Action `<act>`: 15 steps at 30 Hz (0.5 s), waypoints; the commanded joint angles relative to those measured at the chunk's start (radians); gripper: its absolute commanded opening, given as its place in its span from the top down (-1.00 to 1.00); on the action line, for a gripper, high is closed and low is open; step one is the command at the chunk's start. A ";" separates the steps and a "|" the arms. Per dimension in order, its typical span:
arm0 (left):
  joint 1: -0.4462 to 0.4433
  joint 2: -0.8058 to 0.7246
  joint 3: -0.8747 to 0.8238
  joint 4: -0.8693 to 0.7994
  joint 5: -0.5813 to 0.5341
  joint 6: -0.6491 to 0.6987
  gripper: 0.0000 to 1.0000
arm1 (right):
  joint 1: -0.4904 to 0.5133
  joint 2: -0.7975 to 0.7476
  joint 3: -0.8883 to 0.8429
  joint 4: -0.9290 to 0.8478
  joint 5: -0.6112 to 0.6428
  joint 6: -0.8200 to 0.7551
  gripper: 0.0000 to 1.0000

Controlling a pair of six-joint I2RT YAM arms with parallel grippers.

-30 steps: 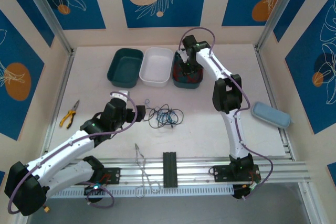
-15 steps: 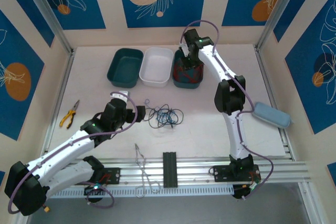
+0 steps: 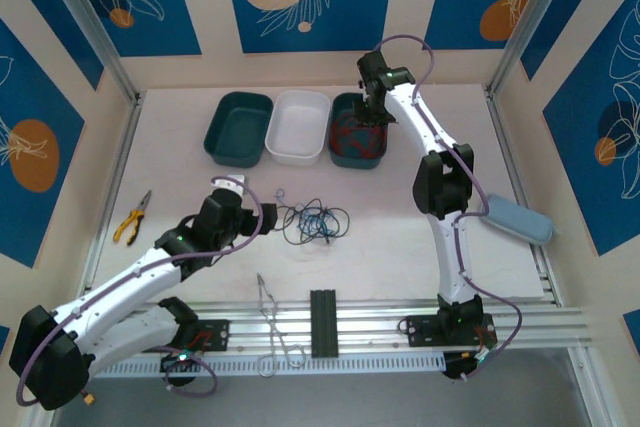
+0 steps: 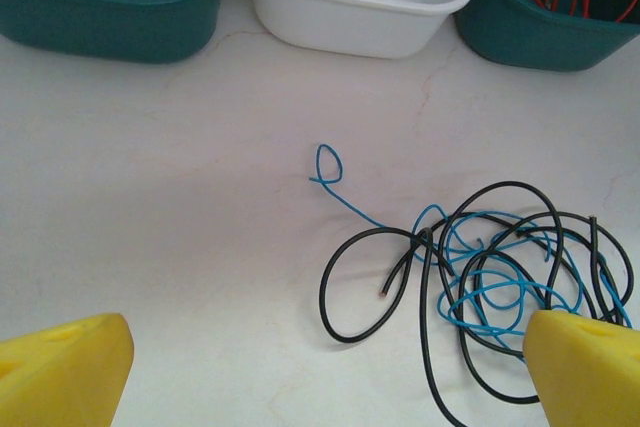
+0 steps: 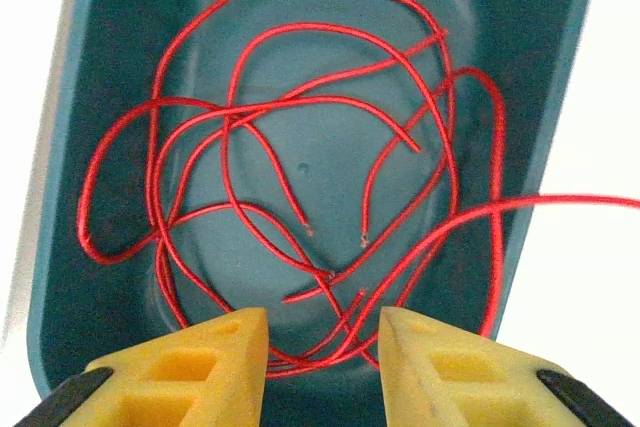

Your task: Untangle the cables

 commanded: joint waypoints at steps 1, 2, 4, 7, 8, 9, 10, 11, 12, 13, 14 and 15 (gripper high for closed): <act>0.009 0.008 -0.002 0.012 0.021 -0.001 -1.00 | 0.016 -0.037 -0.041 -0.026 0.046 0.126 0.31; 0.010 0.009 -0.001 0.012 0.020 0.001 -1.00 | 0.017 -0.035 -0.051 -0.025 0.048 0.138 0.31; 0.010 0.009 0.000 0.010 0.017 0.004 -1.00 | 0.026 -0.028 -0.066 -0.022 0.063 0.159 0.31; 0.009 0.008 -0.001 0.011 0.018 0.005 -1.00 | 0.041 -0.005 -0.063 -0.040 0.112 0.187 0.29; 0.009 0.007 0.000 0.012 0.017 0.005 -1.00 | 0.047 0.001 -0.061 -0.046 0.129 0.194 0.29; 0.010 0.009 0.000 0.012 0.018 0.006 -1.00 | 0.050 0.007 -0.061 -0.050 0.142 0.201 0.27; 0.009 0.009 0.000 0.013 0.019 0.005 -1.00 | 0.053 0.011 -0.061 -0.052 0.156 0.208 0.25; 0.009 0.009 0.000 0.013 0.020 0.005 -1.00 | 0.057 0.015 -0.061 -0.056 0.168 0.213 0.23; 0.010 0.010 0.000 0.013 0.021 0.006 -1.00 | 0.057 0.019 -0.061 -0.058 0.180 0.219 0.23; 0.010 0.010 0.000 0.014 0.021 0.006 -1.00 | 0.059 0.022 -0.060 -0.058 0.188 0.221 0.22; 0.010 0.010 -0.001 0.013 0.021 0.007 -1.00 | 0.059 0.025 -0.060 -0.061 0.196 0.227 0.21; 0.010 0.010 -0.001 0.014 0.020 0.006 -1.00 | 0.059 0.028 -0.061 -0.064 0.203 0.232 0.20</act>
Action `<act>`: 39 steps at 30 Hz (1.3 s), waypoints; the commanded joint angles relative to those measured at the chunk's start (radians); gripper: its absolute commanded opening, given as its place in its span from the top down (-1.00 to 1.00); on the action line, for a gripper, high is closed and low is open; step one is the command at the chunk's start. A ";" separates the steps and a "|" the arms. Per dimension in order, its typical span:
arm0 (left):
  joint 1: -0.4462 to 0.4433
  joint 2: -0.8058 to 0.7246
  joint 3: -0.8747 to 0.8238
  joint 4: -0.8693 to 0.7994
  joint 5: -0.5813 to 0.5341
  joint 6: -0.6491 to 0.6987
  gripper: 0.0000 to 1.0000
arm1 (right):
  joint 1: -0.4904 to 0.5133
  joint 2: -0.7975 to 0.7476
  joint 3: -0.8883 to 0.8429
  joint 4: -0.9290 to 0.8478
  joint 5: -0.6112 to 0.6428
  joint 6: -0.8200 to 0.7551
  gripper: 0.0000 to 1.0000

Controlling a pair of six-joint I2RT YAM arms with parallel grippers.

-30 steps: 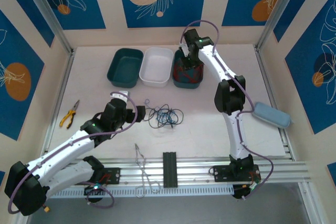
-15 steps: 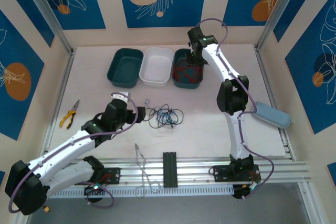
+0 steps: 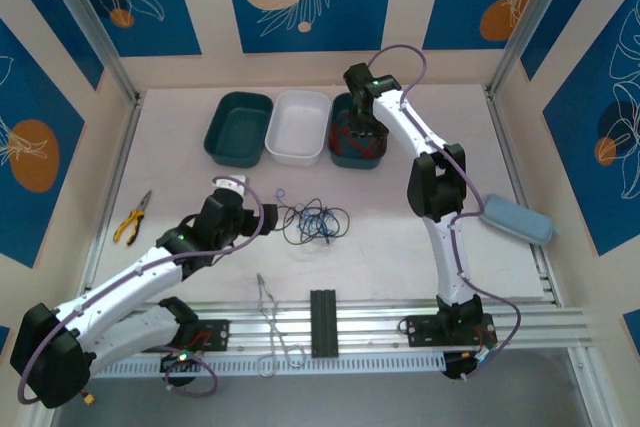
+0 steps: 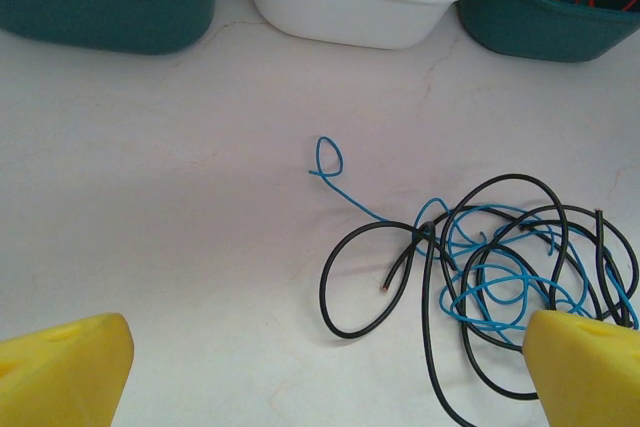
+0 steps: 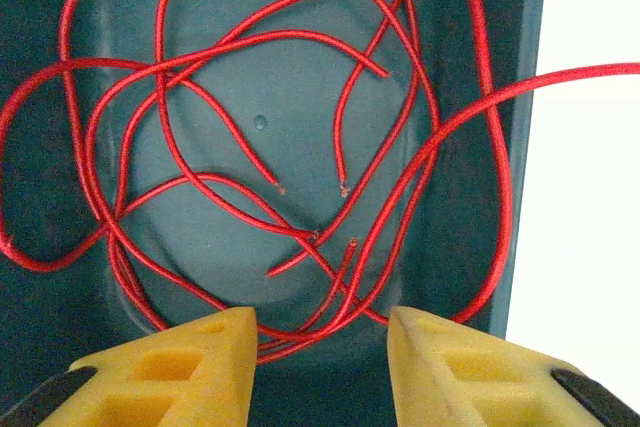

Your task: Untangle the cables

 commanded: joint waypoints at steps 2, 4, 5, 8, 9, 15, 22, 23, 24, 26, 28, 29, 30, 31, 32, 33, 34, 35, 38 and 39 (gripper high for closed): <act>0.008 0.002 -0.002 0.016 0.015 0.006 -1.00 | 0.004 0.032 -0.002 -0.040 0.060 0.055 0.20; 0.009 0.001 -0.004 0.016 0.015 0.004 -1.00 | 0.002 0.039 -0.005 -0.042 0.066 0.065 0.19; 0.009 0.001 -0.004 0.016 0.017 0.004 -1.00 | 0.002 0.042 -0.007 -0.044 0.067 0.070 0.19; 0.009 -0.001 -0.008 0.015 0.018 0.003 -1.00 | 0.003 0.057 -0.006 -0.052 0.075 0.079 0.18; 0.009 -0.001 -0.009 0.014 0.018 0.003 -1.00 | 0.004 0.061 -0.005 -0.052 0.076 0.079 0.18; 0.008 -0.006 -0.015 0.013 0.021 0.000 -1.00 | 0.003 0.092 0.005 -0.025 0.069 0.061 0.17; 0.009 -0.006 -0.017 0.012 0.021 -0.003 -1.00 | 0.002 0.155 0.083 -0.010 0.065 -0.005 0.30; 0.009 -0.006 -0.016 0.012 0.021 -0.004 -1.00 | 0.004 0.161 0.094 -0.007 0.065 -0.016 0.37; 0.008 -0.007 -0.017 0.010 0.020 -0.003 -1.00 | 0.005 0.167 0.105 -0.006 0.068 -0.030 0.46; 0.009 -0.007 -0.016 0.012 0.018 -0.003 -1.00 | 0.011 0.172 0.117 0.003 0.067 -0.060 0.65; 0.009 -0.006 -0.017 0.013 0.018 -0.004 -1.00 | 0.019 0.172 0.124 0.015 0.064 -0.095 0.84; 0.009 -0.005 -0.015 0.013 0.019 -0.004 -1.00 | 0.023 0.171 0.127 0.022 0.068 -0.110 0.88; 0.009 -0.003 -0.014 0.015 0.018 -0.002 -1.00 | 0.027 0.171 0.130 0.026 0.071 -0.127 0.95; 0.009 -0.002 -0.015 0.016 0.018 -0.003 -1.00 | 0.030 0.171 0.133 0.031 0.069 -0.143 0.98; 0.008 -0.001 -0.015 0.016 0.019 -0.004 -1.00 | 0.033 0.171 0.134 0.035 0.066 -0.157 0.99; 0.009 0.000 -0.014 0.017 0.020 -0.004 -1.00 | 0.036 0.171 0.136 0.040 0.062 -0.173 1.00; 0.009 0.001 -0.013 0.017 0.021 -0.005 -1.00 | 0.039 0.171 0.137 0.044 0.054 -0.189 1.00; 0.008 0.001 -0.014 0.016 0.021 -0.004 -1.00 | 0.040 0.171 0.138 0.046 0.043 -0.201 1.00; 0.009 0.001 -0.013 0.017 0.021 -0.004 -1.00 | 0.041 0.172 0.140 0.056 -0.028 -0.242 1.00; 0.009 0.001 -0.014 0.017 0.018 -0.005 -1.00 | 0.040 0.175 0.141 0.056 -0.052 -0.250 1.00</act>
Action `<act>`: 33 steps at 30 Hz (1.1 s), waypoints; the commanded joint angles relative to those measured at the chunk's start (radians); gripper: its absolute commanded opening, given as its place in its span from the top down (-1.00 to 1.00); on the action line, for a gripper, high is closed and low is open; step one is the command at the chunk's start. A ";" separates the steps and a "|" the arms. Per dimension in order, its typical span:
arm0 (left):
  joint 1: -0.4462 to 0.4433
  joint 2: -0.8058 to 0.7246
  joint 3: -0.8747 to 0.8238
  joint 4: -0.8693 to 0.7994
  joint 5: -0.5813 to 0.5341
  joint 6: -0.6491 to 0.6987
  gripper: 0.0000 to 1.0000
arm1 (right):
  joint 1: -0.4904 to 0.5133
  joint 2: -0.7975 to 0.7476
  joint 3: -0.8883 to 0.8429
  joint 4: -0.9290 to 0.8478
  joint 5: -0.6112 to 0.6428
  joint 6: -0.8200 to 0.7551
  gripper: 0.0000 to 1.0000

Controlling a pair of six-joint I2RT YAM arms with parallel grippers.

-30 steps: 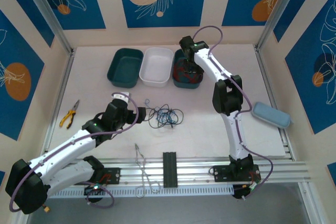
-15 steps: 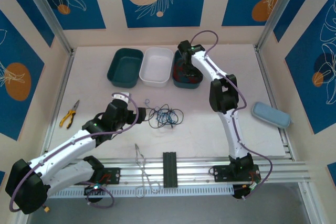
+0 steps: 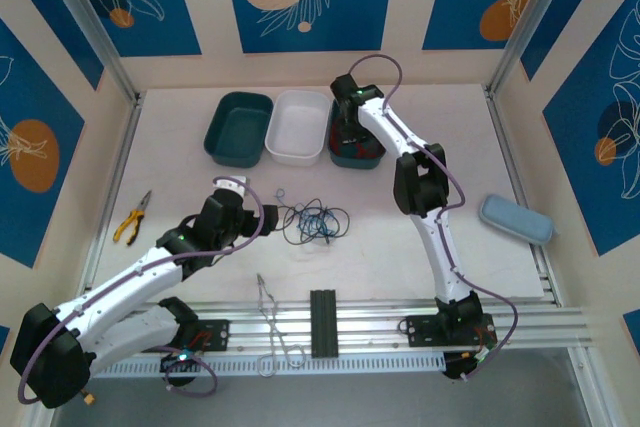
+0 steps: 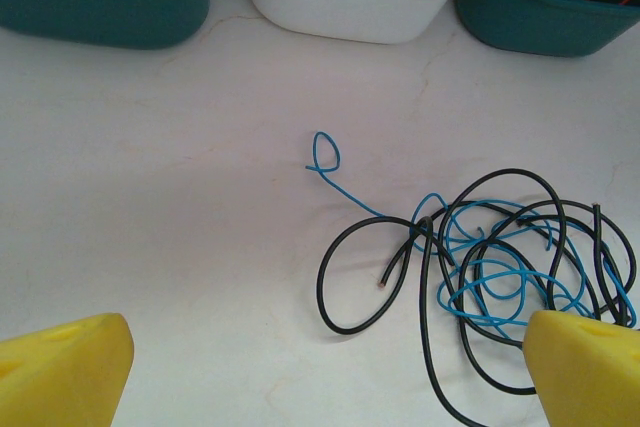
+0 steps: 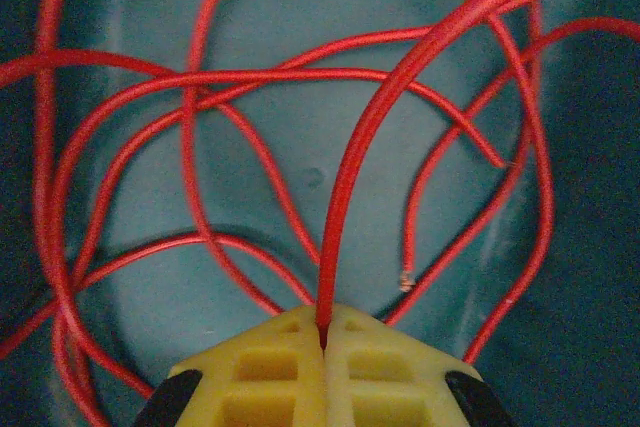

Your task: Untangle the cables

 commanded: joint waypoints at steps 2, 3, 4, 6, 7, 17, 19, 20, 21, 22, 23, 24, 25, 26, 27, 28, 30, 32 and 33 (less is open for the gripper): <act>0.009 0.001 -0.009 0.017 0.011 -0.004 -1.00 | -0.003 0.016 0.044 0.001 -0.129 -0.065 1.00; 0.009 0.000 -0.009 0.016 0.013 -0.004 -1.00 | -0.007 0.023 0.053 -0.008 -0.151 -0.063 1.00; 0.009 0.001 -0.009 0.017 0.013 -0.004 -1.00 | -0.014 0.028 0.062 -0.016 -0.178 -0.061 1.00; 0.008 0.001 -0.009 0.015 0.012 -0.004 -1.00 | -0.026 0.035 0.072 -0.027 -0.218 -0.050 1.00; 0.009 0.001 -0.008 0.015 0.012 -0.003 -1.00 | -0.032 0.037 0.073 -0.027 -0.240 -0.047 1.00; 0.009 0.004 -0.007 0.014 0.013 -0.004 -1.00 | -0.088 0.057 0.071 -0.017 -0.359 0.009 1.00; 0.009 0.004 -0.007 0.014 0.011 -0.005 -1.00 | -0.090 0.059 0.072 -0.013 -0.360 0.011 0.99; 0.009 0.006 -0.007 0.014 0.011 -0.005 -1.00 | -0.092 0.061 0.073 -0.010 -0.363 0.011 0.97; 0.009 0.006 -0.007 0.013 0.010 -0.005 -1.00 | -0.092 0.063 0.072 -0.008 -0.365 0.011 0.97; 0.009 0.006 -0.007 0.014 0.009 -0.004 -1.00 | -0.093 0.064 0.074 -0.006 -0.364 0.011 0.96; 0.009 0.008 -0.006 0.015 0.009 -0.003 -1.00 | -0.096 0.067 0.078 -0.007 -0.363 0.011 0.92; 0.009 0.010 -0.005 0.014 0.009 -0.003 -1.00 | -0.097 0.069 0.082 -0.006 -0.366 0.009 0.87; 0.010 0.011 -0.005 0.015 0.009 -0.003 -1.00 | -0.096 0.071 0.085 -0.008 -0.363 0.009 0.82; 0.009 0.013 -0.004 0.015 0.009 -0.004 -1.00 | -0.097 0.072 0.090 -0.009 -0.362 0.011 0.77; 0.009 0.014 -0.002 0.015 0.009 -0.004 -1.00 | -0.097 0.074 0.095 -0.013 -0.362 0.010 0.69; 0.009 0.016 -0.001 0.015 0.009 -0.004 -1.00 | -0.097 0.073 0.101 -0.017 -0.360 0.011 0.63; 0.009 0.018 0.002 0.017 0.009 -0.003 -1.00 | -0.094 0.068 0.113 -0.032 -0.350 0.012 0.51; 0.010 0.023 0.007 0.016 0.008 -0.001 -1.00 | -0.089 0.055 0.121 -0.046 -0.337 0.012 0.44; 0.009 0.024 0.009 0.017 0.007 0.000 -1.00 | -0.086 0.045 0.120 -0.050 -0.327 0.014 0.40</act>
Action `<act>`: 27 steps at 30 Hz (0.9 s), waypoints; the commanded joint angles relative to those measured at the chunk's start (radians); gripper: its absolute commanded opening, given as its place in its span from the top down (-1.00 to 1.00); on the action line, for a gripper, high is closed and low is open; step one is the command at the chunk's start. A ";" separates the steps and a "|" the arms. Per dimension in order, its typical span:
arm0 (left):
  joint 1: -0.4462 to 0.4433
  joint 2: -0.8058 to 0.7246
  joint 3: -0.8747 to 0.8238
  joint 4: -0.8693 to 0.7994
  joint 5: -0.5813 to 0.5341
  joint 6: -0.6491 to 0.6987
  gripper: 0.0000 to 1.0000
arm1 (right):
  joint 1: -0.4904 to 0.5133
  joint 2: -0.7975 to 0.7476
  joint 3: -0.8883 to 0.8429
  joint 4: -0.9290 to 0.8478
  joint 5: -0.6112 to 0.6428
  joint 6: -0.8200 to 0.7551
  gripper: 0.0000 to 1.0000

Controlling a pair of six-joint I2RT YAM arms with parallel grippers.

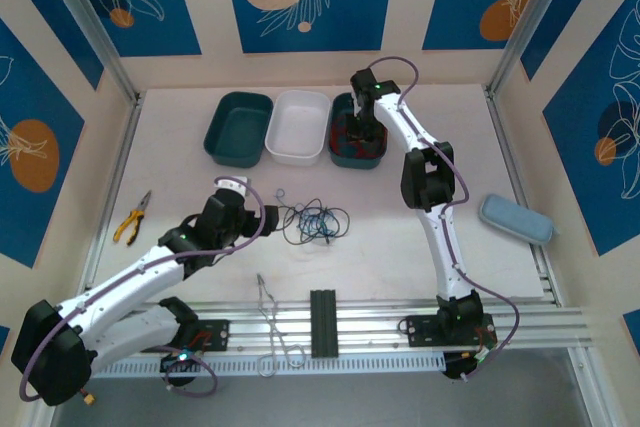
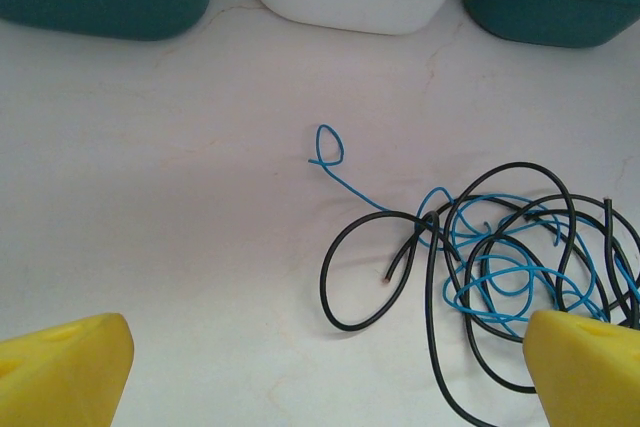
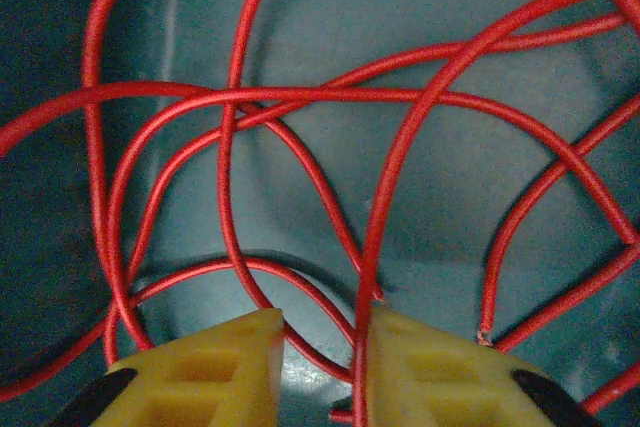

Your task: Untangle the cables

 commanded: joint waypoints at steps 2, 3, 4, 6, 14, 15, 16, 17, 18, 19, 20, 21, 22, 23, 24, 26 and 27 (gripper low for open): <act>0.009 0.013 0.013 0.018 0.008 0.002 -1.00 | 0.017 -0.044 0.034 -0.044 0.024 0.009 0.30; 0.010 0.017 0.015 0.021 0.009 0.003 -1.00 | 0.021 -0.059 0.032 -0.049 0.042 0.012 0.25; 0.010 0.020 0.018 0.021 0.009 0.002 -1.00 | 0.024 -0.071 0.031 -0.052 0.057 0.014 0.20; 0.009 0.025 0.020 0.026 0.014 0.003 -1.00 | 0.031 -0.095 0.028 -0.064 0.088 0.024 0.11; 0.010 0.025 0.020 0.032 0.021 0.000 -1.00 | 0.040 -0.155 0.002 -0.120 0.223 0.071 -0.11; 0.011 0.024 0.021 0.030 0.021 0.001 -1.00 | 0.045 -0.170 -0.014 -0.118 0.233 0.073 -0.12; 0.010 0.022 0.021 0.030 0.021 -0.002 -1.00 | 0.048 -0.185 -0.030 -0.114 0.241 0.077 -0.12; 0.009 0.020 0.021 0.031 0.023 -0.003 -1.00 | 0.055 -0.207 -0.055 -0.107 0.248 0.081 -0.13; 0.010 0.020 0.024 0.030 0.025 -0.006 -1.00 | 0.062 -0.234 -0.088 -0.096 0.251 0.087 -0.13; 0.010 0.023 0.027 0.031 0.027 -0.008 -1.00 | 0.072 -0.264 -0.123 -0.081 0.256 0.092 -0.15; 0.012 0.026 0.032 0.029 0.034 -0.012 -1.00 | 0.084 -0.305 -0.177 -0.057 0.261 0.099 -0.17; 0.013 0.035 0.039 0.023 0.043 -0.016 -1.00 | 0.095 -0.349 -0.233 -0.029 0.263 0.106 -0.19; 0.015 0.044 0.046 0.020 0.054 -0.020 -1.00 | 0.107 -0.391 -0.285 -0.005 0.263 0.111 -0.21; 0.019 0.057 0.054 0.018 0.074 -0.022 -1.00 | 0.120 -0.443 -0.349 0.024 0.260 0.122 -0.24; 0.022 0.073 0.065 0.015 0.093 -0.027 -1.00 | 0.134 -0.495 -0.415 0.052 0.256 0.132 -0.26; 0.028 0.110 0.085 0.008 0.127 -0.031 -1.00 | 0.159 -0.587 -0.526 0.095 0.234 0.153 -0.27; 0.031 0.133 0.096 0.006 0.147 -0.032 -1.00 | 0.170 -0.632 -0.581 0.113 0.222 0.167 -0.27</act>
